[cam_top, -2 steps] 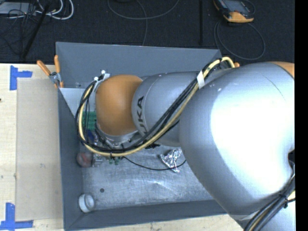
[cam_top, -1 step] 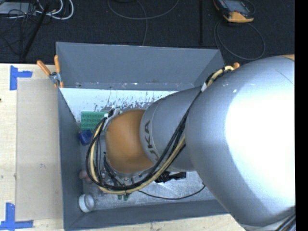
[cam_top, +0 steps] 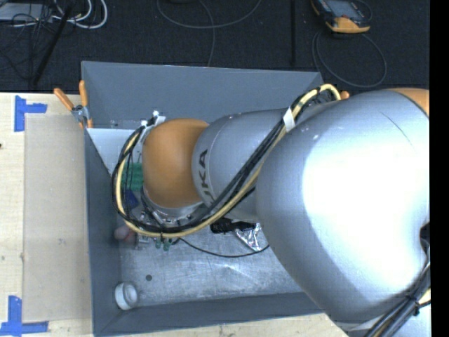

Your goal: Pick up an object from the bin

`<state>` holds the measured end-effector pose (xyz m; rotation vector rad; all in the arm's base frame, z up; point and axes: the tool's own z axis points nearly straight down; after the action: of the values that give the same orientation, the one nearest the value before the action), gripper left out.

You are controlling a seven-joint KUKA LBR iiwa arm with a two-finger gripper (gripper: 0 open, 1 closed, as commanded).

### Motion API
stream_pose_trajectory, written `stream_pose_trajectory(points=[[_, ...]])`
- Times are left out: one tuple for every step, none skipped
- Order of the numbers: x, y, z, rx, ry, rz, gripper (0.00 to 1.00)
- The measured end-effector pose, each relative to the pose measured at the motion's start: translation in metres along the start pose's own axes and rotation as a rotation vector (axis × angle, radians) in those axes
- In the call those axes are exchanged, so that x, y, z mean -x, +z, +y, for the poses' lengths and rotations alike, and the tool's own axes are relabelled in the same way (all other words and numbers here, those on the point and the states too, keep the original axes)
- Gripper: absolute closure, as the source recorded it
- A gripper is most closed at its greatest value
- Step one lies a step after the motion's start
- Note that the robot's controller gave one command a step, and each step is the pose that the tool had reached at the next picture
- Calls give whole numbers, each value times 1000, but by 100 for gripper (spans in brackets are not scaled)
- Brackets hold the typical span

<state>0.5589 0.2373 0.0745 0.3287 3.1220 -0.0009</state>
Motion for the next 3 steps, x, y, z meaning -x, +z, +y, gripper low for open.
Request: stream_pose_trajectory(points=[[-10, -82, 0, 3, -165, -3, 100], [-12, -34, -68, -6, -152, 9, 100], [-11, -37, -64, -1, -155, 5, 0]])
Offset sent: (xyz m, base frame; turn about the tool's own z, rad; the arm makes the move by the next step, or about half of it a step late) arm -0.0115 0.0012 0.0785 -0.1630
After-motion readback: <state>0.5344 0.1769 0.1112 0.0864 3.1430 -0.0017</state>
